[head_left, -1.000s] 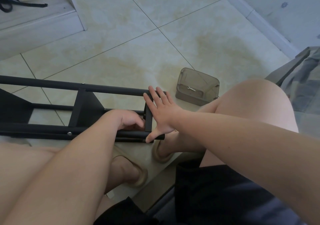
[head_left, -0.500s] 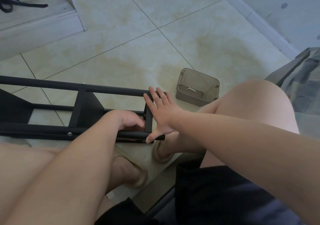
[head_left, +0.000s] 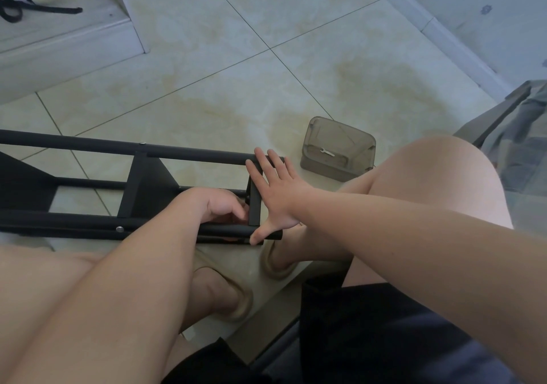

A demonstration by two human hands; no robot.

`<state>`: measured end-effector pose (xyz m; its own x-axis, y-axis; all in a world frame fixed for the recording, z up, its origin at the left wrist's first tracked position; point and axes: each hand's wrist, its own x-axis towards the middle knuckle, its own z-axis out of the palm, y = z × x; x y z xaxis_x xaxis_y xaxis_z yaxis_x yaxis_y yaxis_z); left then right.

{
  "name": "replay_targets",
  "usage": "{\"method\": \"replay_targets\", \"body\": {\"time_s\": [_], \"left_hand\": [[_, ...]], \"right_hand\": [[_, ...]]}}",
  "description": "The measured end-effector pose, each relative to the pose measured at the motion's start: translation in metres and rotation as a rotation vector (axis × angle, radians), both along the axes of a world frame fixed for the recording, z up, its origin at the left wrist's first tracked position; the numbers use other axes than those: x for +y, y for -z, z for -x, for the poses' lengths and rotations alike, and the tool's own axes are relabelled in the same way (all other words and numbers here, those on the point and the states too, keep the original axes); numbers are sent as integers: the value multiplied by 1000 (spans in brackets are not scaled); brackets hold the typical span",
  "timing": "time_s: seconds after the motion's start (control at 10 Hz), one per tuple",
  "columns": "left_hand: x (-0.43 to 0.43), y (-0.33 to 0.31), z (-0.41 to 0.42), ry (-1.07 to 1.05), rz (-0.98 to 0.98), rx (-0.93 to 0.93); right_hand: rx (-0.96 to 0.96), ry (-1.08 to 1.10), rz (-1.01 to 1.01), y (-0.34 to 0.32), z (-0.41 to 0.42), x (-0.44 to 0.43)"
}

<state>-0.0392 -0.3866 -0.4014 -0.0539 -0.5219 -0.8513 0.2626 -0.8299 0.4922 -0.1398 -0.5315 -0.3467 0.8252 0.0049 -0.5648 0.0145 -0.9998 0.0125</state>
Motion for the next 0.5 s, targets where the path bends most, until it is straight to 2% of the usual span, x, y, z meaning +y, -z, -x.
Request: {"method": "replay_targets", "body": {"time_s": [0.1, 0.3, 0.5], "left_hand": [[1, 2, -1, -47, -39, 54], [-3, -2, 3, 19, -116, -55], [-4, -5, 4, 50, -61, -119]], "right_hand": [[-1, -3, 0, -1, 0, 0], [-1, -1, -6, -2, 1, 0], [3, -1, -2, -3, 0, 1]]}}
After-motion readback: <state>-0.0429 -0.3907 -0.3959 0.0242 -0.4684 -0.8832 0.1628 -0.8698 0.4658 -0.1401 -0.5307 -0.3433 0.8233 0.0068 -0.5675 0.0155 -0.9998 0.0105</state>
